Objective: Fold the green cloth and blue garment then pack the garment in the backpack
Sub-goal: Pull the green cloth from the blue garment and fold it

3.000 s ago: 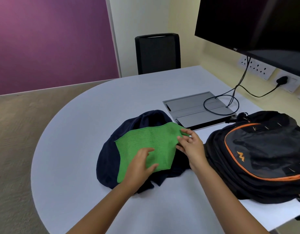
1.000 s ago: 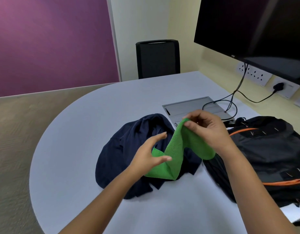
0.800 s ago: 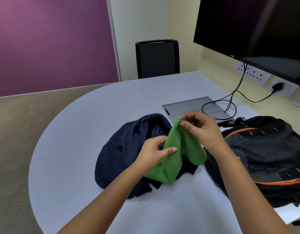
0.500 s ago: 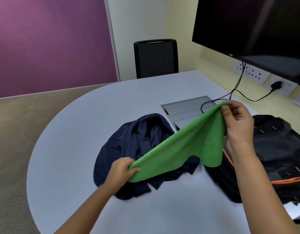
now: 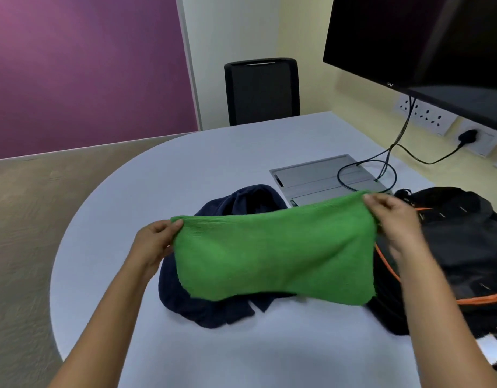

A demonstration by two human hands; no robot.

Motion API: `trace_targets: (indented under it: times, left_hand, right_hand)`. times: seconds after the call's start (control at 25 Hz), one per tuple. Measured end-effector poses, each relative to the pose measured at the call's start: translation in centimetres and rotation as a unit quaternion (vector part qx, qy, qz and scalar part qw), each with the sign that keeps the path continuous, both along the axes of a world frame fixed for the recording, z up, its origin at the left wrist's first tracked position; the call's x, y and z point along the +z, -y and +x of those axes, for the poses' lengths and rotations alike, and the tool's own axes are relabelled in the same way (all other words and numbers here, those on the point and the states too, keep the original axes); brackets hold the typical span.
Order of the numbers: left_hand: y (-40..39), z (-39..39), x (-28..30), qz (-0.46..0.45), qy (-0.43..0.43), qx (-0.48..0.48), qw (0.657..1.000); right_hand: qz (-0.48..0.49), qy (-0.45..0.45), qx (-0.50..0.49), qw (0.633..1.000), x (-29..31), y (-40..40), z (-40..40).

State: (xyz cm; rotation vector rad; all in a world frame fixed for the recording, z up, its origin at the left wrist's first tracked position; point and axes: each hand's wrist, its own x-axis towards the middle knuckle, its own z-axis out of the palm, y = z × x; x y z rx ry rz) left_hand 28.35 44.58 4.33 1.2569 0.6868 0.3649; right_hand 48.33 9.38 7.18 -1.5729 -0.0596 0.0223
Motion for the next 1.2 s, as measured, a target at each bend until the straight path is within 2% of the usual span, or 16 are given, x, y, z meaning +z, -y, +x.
trace_targets:
  times: [0.04,0.12,0.36,0.6,0.76,0.96,1.12,1.2]
  left_hand:
    - [0.4,0.8,-0.1,0.027,-0.058,0.033,0.997]
    - [1.9,2.3,-0.2,0.072,-0.096,0.055,0.991]
    - [9.5,4.4,0.6,0.191,-0.055,0.037,0.979]
    - [13.1,5.2,1.1,0.2,-0.052,0.037,0.978]
    - [13.2,5.3,1.0,0.215,-0.044,0.022,0.975]
    - [13.2,5.0,0.7,0.228,-0.026,0.022,0.973]
    - [12.6,5.0,0.5,0.24,-0.033,-0.002,0.97]
    - [11.9,4.9,0.7,0.246,-0.021,-0.031,0.968]
  right_hand:
    - [-0.093,0.011,-0.03,0.995,-0.9,-1.0,0.2]
    - [-0.172,0.035,-0.062,0.982,-2.2,-3.1,-0.5]
    - [-0.136,0.011,0.012,0.991,-3.0,-9.7,-6.8]
    - [-0.114,0.04,0.11,0.987,-3.3,-12.3,-9.5]
    - [-0.09,0.053,0.122,0.987,-2.7,-12.6,-10.0]
    - [-0.037,0.023,0.161,0.986,-3.1,-13.0,-9.9]
    - [-0.041,0.011,0.211,0.977,-3.3,-12.9,-9.7]
    - [-0.04,0.031,0.201,0.978,-3.1,-12.4,-9.2]
